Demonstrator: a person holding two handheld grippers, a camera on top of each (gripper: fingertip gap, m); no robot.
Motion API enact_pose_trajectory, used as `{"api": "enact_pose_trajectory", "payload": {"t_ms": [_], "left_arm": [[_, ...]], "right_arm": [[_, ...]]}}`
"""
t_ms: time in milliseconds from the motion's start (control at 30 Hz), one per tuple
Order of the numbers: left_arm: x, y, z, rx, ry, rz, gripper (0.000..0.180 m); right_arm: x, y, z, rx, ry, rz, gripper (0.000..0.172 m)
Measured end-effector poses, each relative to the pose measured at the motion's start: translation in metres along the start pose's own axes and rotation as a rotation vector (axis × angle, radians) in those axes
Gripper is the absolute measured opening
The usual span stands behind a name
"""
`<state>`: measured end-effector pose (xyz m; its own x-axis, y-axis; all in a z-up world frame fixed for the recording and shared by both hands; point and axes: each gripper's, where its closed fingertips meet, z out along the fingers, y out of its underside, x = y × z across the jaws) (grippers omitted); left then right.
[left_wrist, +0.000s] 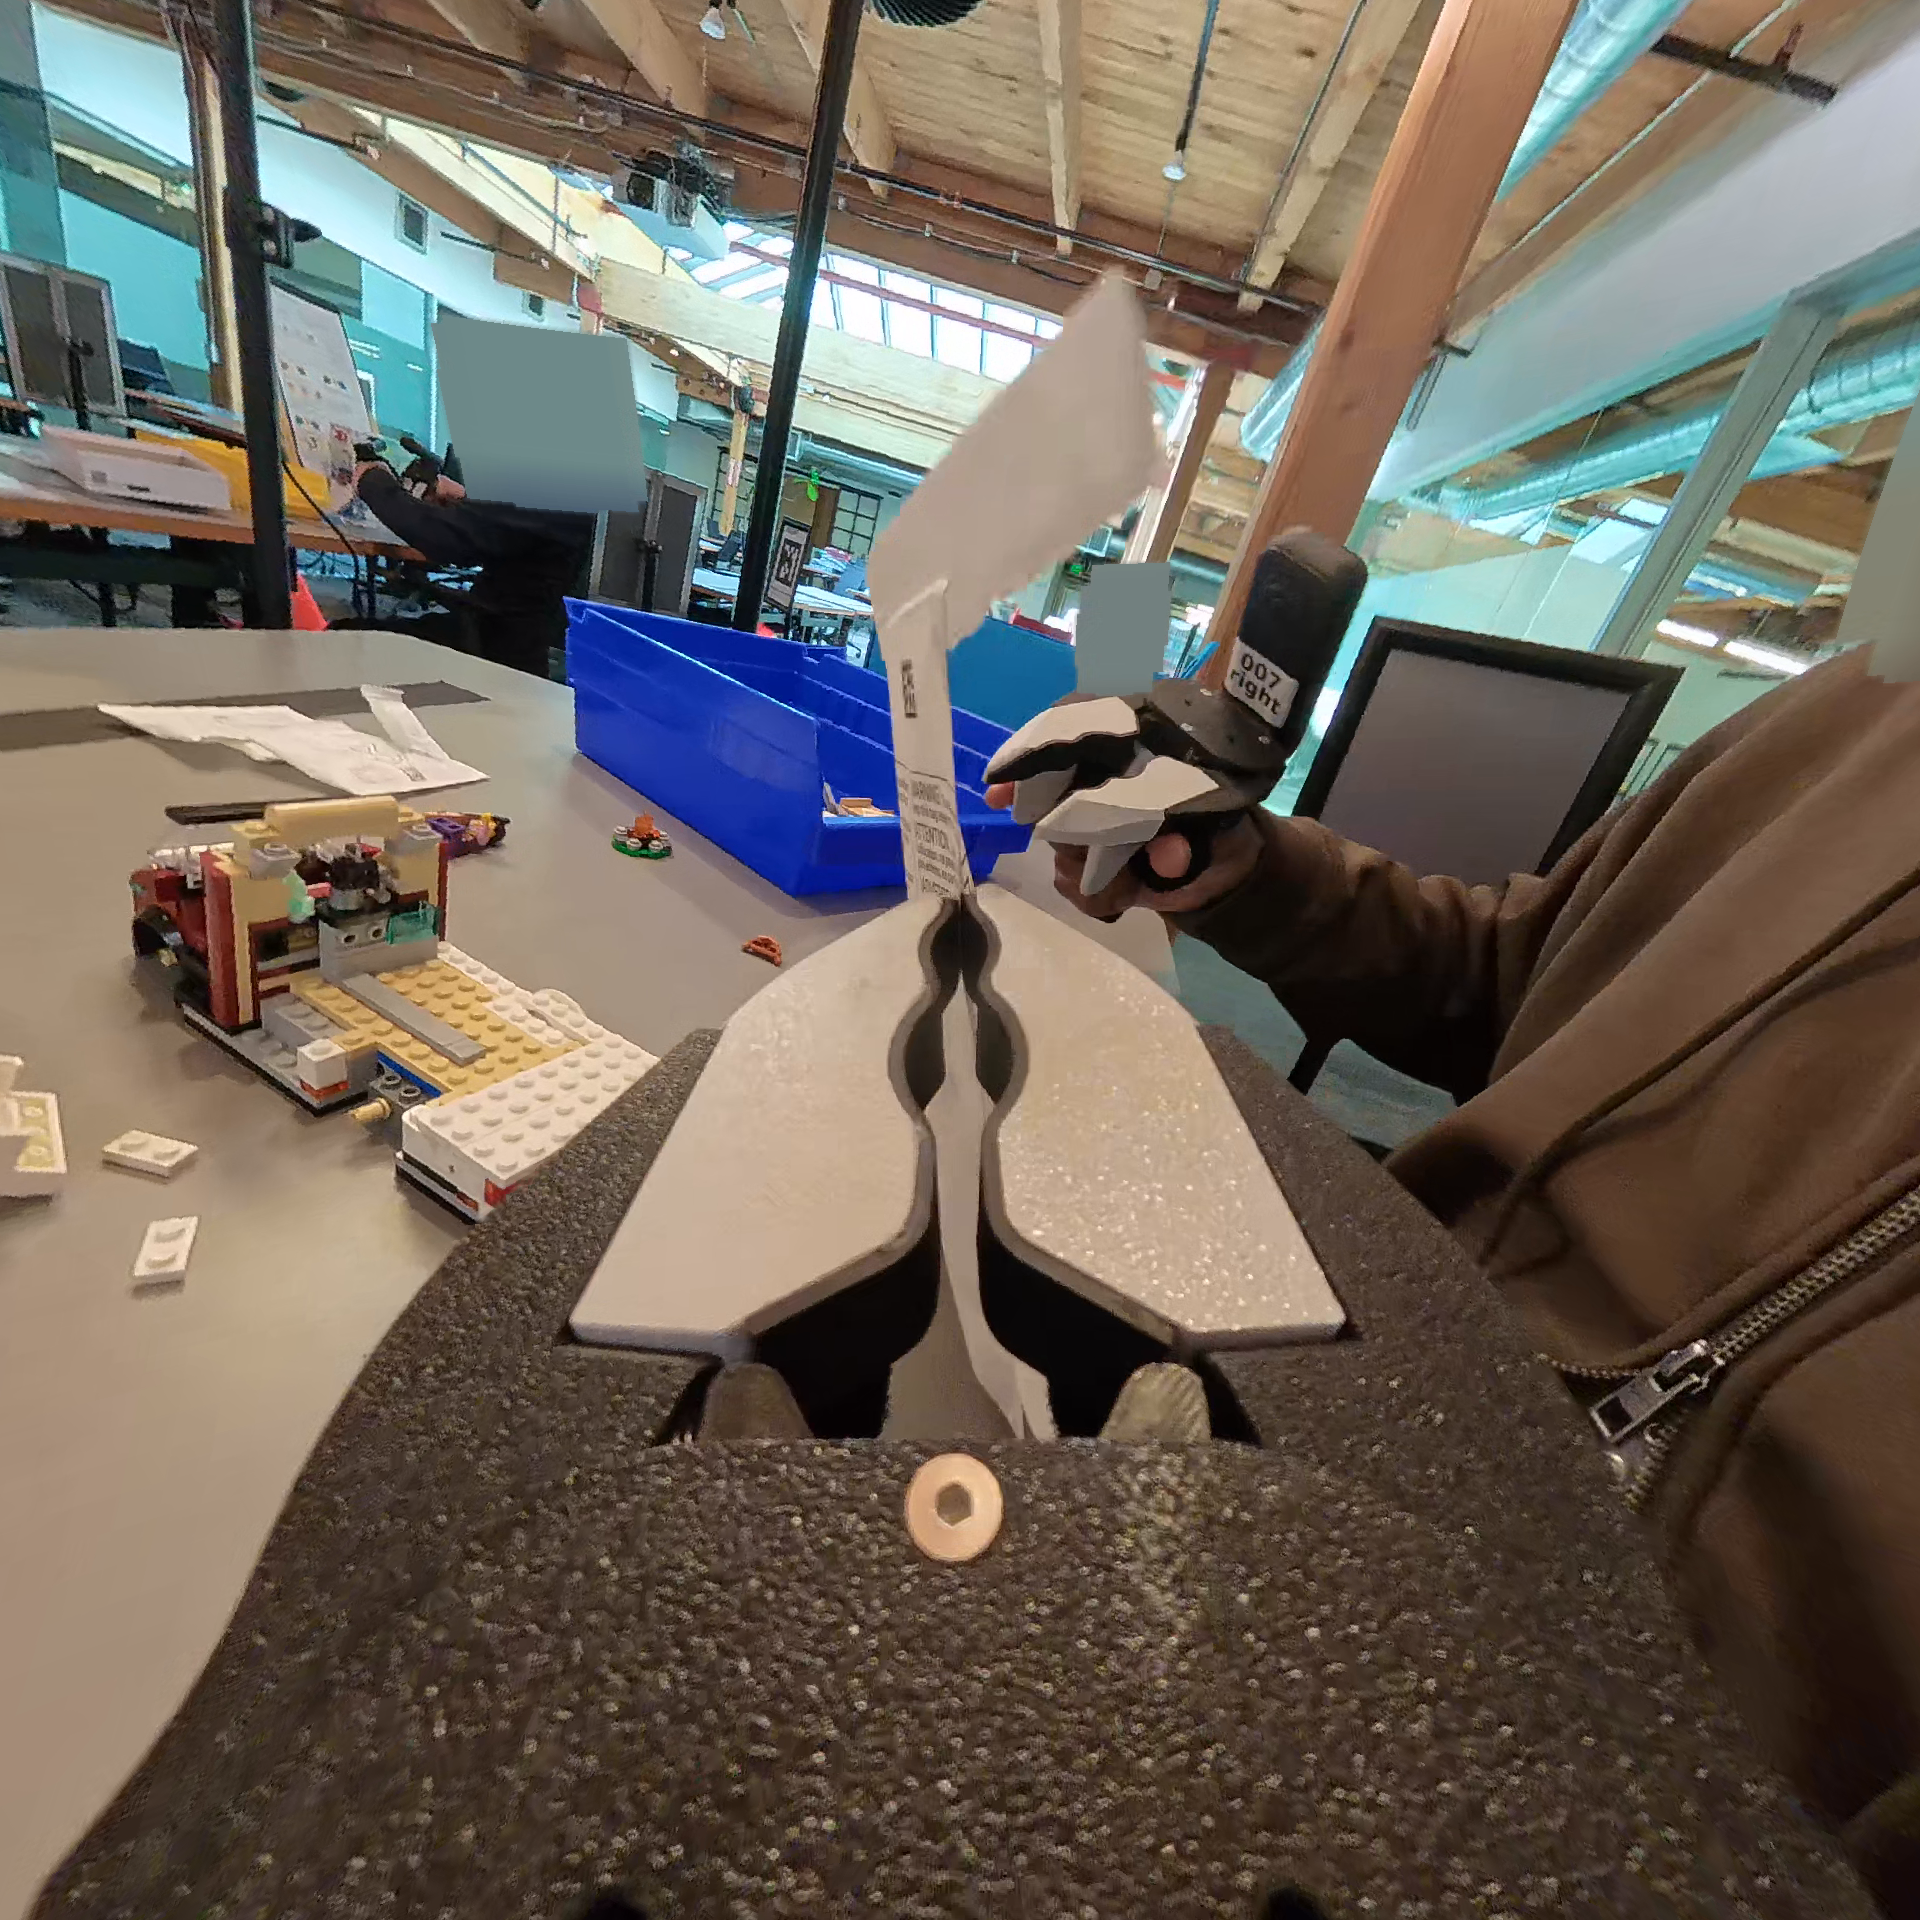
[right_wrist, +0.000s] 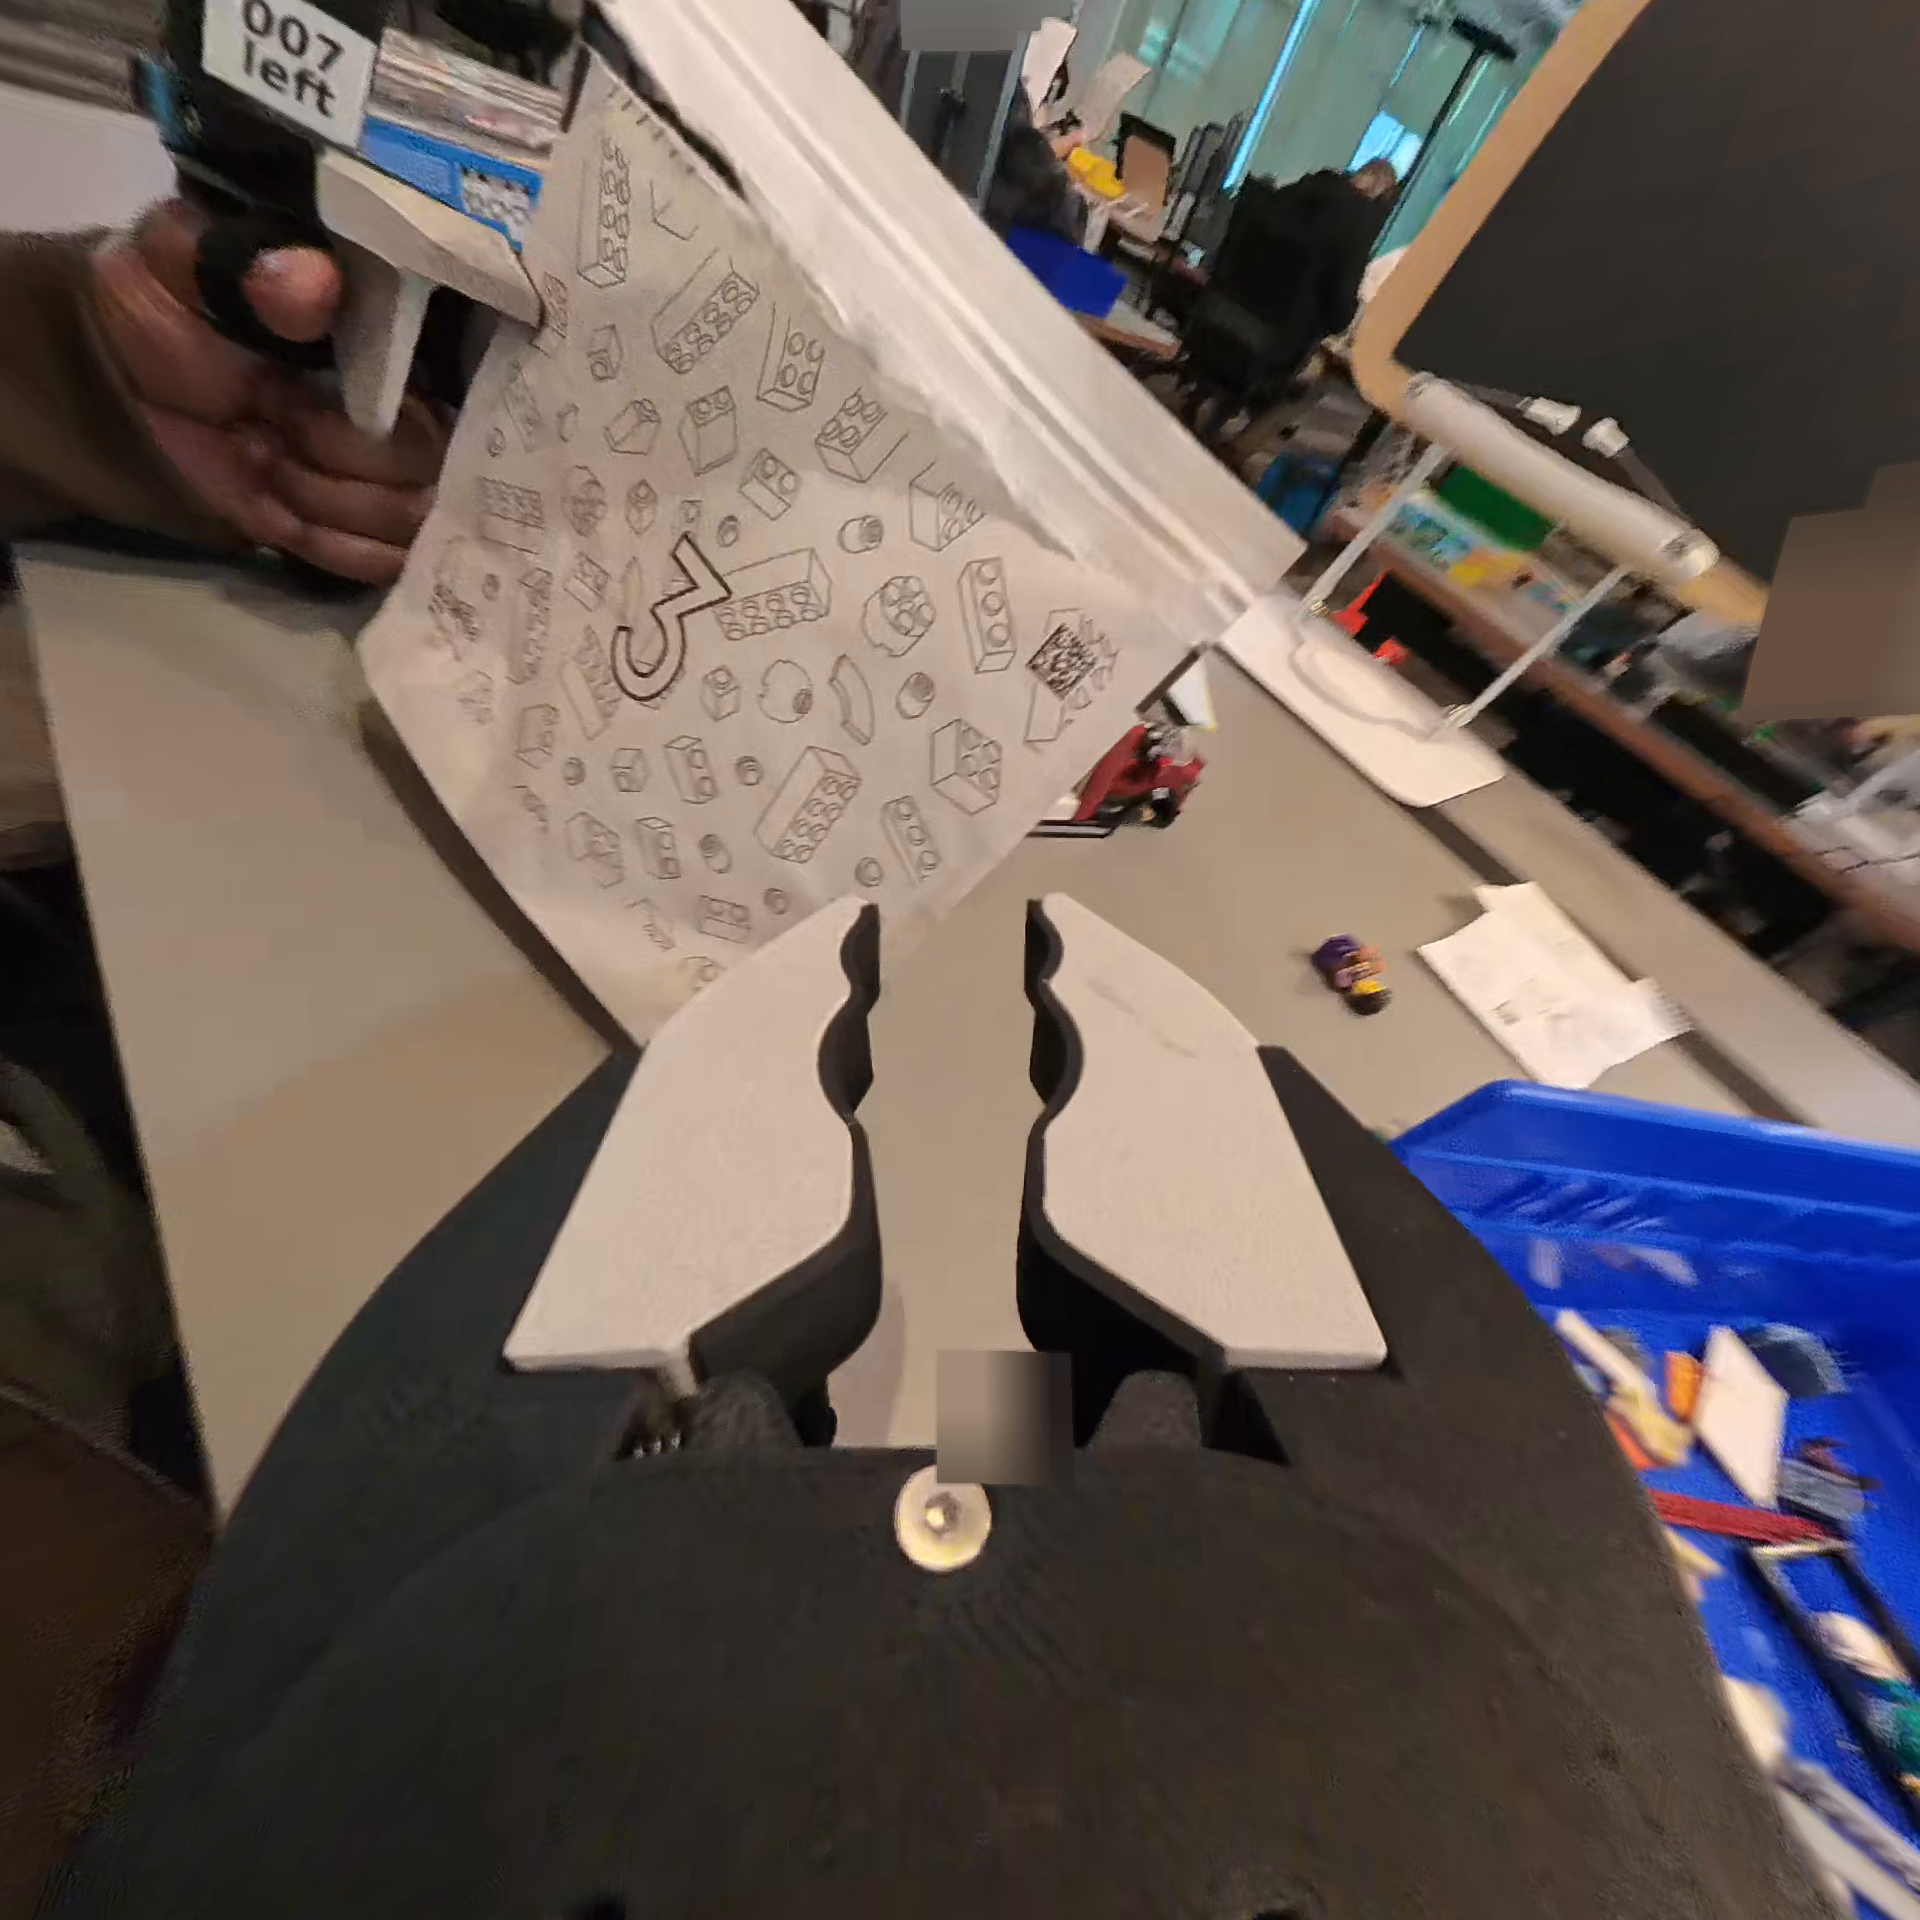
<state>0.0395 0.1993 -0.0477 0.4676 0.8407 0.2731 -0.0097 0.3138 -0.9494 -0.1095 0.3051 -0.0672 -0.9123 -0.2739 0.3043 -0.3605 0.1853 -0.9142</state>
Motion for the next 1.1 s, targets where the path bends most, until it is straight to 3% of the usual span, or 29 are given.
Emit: {"api": "enact_pose_trajectory", "payload": {"t_ms": [200, 333, 433, 667, 800, 1100], "left_arm": [[0.007, 0.002, 0.002, -0.024, 0.002, 0.088, 0.000], [0.011, 0.005, 0.003, -0.040, 0.010, 0.115, 0.000], [0.012, 0.008, 0.004, -0.053, 0.001, 0.126, 0.001], [0.013, 0.014, 0.007, -0.084, -0.014, 0.159, 0.007], [0.014, 0.016, 0.007, -0.094, -0.016, 0.177, 0.000], [0.013, 0.021, 0.009, -0.134, -0.033, 0.209, 0.000]], "right_arm": [[-0.008, -0.004, 0.013, 0.036, -0.112, 0.193, 0.033], [-0.009, -0.014, 0.019, 0.079, -0.121, 0.234, 0.027], [-0.012, -0.017, 0.021, 0.094, -0.109, 0.204, 0.019], [-0.018, -0.019, 0.022, 0.105, -0.076, 0.172, 0.019], [-0.017, -0.017, 0.020, 0.084, -0.061, 0.134, 0.021], [0.016, -0.049, -0.003, -0.087, 0.001, -0.156, 0.026]]}}
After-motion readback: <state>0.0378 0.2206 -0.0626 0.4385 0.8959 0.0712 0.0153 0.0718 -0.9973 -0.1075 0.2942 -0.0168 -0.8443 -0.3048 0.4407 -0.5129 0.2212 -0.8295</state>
